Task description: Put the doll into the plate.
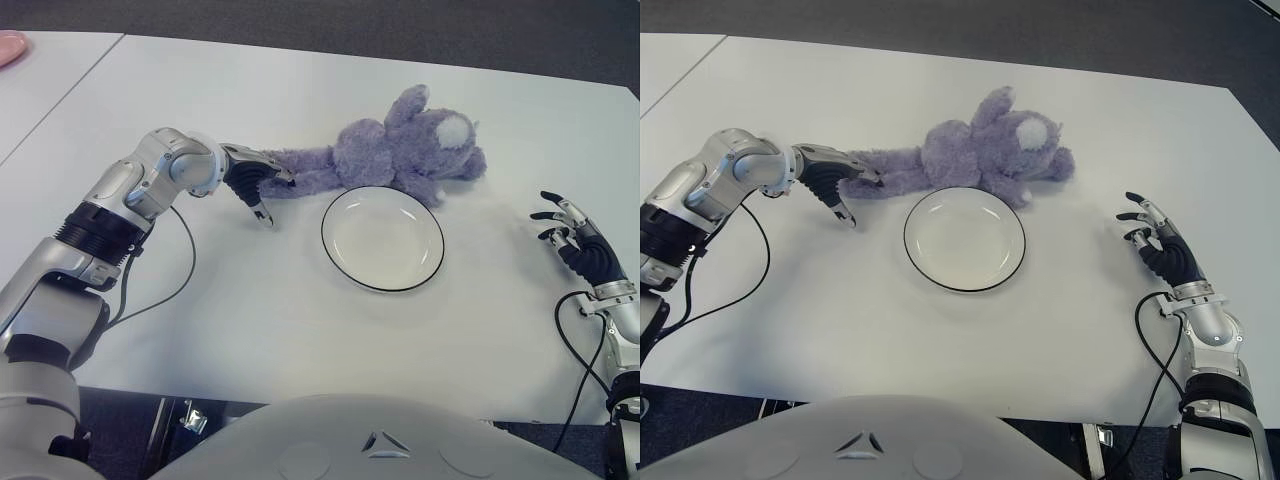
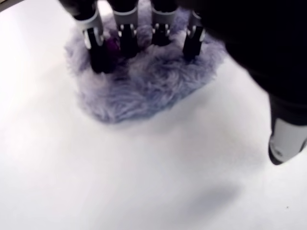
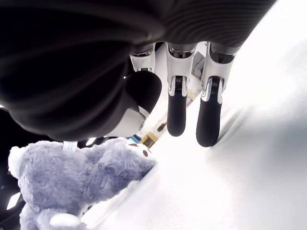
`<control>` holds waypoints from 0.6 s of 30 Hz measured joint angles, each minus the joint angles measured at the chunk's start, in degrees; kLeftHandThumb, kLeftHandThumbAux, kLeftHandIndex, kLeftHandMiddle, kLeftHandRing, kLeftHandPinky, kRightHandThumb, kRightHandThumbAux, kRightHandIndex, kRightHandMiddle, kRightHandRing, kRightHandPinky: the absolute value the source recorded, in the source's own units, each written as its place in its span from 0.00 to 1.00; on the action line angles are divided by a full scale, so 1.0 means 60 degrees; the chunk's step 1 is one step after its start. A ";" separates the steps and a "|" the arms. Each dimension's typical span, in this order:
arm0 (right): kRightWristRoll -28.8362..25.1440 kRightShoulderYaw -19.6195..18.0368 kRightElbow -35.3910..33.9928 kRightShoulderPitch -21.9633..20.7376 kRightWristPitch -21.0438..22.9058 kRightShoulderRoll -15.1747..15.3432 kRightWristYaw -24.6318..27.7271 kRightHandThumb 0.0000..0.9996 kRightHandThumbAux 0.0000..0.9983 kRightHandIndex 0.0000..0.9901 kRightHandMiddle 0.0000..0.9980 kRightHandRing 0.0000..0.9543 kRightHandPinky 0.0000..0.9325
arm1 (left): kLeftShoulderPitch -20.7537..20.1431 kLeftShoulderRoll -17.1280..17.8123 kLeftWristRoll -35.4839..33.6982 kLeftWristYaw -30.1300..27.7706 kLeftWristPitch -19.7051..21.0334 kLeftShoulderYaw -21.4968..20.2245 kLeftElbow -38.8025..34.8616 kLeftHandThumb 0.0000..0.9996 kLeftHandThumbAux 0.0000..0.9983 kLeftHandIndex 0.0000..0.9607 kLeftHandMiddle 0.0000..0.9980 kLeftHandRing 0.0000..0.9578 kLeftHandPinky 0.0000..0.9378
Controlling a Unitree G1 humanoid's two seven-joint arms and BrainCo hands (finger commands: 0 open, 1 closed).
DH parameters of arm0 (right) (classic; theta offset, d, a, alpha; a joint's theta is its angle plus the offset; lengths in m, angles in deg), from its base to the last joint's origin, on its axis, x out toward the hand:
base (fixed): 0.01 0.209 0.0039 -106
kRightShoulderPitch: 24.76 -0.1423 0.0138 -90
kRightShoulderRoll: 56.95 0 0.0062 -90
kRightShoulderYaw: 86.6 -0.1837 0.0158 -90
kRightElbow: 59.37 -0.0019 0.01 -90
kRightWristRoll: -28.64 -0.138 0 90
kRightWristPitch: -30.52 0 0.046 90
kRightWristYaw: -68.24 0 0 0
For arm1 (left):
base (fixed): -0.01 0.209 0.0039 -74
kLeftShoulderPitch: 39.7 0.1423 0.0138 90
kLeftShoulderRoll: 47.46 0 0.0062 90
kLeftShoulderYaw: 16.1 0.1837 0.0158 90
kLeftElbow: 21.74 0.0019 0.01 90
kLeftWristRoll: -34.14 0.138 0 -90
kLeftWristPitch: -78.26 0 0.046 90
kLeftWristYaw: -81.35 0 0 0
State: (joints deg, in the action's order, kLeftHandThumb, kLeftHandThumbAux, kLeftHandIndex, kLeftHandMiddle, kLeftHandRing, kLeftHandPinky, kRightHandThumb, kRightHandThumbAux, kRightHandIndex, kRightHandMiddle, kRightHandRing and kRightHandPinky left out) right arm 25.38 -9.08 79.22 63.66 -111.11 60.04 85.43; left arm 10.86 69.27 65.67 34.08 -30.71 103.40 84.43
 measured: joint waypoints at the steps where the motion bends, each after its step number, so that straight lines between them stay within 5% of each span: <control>1: -0.0015 0.0000 0.0000 0.0001 0.0000 0.0000 0.0031 1.00 0.75 0.07 0.07 0.24 0.44 | 0.0001 0.0000 0.0000 0.0000 0.0001 0.0000 0.0000 0.00 0.53 0.14 0.10 0.12 0.18; 5: -0.0062 0.0000 -0.0005 0.0001 0.0008 0.0000 0.0110 1.00 0.75 0.08 0.07 0.24 0.44 | 0.0011 0.0008 0.0015 0.0058 -0.0017 -0.0071 -0.0002 0.00 0.56 0.13 0.10 0.12 0.16; 8: -0.0075 -0.0011 -0.0057 -0.0005 0.0027 0.0021 0.0133 1.00 0.75 0.08 0.07 0.23 0.44 | 0.0169 0.0038 0.0193 0.0983 -0.0298 -0.0369 0.0039 0.00 0.63 0.10 0.09 0.11 0.10; 14: -0.0074 -0.0025 -0.0132 -0.0032 0.0026 0.0104 0.0158 1.00 0.75 0.08 0.06 0.22 0.44 | 0.0306 0.0116 0.0377 0.3380 -0.0967 -0.1105 0.0569 0.00 0.71 0.15 0.18 0.21 0.26; 18: -0.0073 -0.0025 -0.0125 -0.0070 0.0026 0.0136 0.0188 1.00 0.75 0.08 0.06 0.22 0.44 | 0.0238 0.0192 0.0381 0.5068 -0.1201 -0.1719 0.1059 0.14 0.73 0.19 0.23 0.26 0.31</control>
State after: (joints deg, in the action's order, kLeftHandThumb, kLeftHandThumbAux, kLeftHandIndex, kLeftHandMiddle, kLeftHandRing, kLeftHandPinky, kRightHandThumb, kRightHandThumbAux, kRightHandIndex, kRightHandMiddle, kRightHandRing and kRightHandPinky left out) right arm 24.94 -9.23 78.47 63.24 -110.96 60.85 86.56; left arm 12.29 70.43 67.95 64.49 -37.92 93.09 90.78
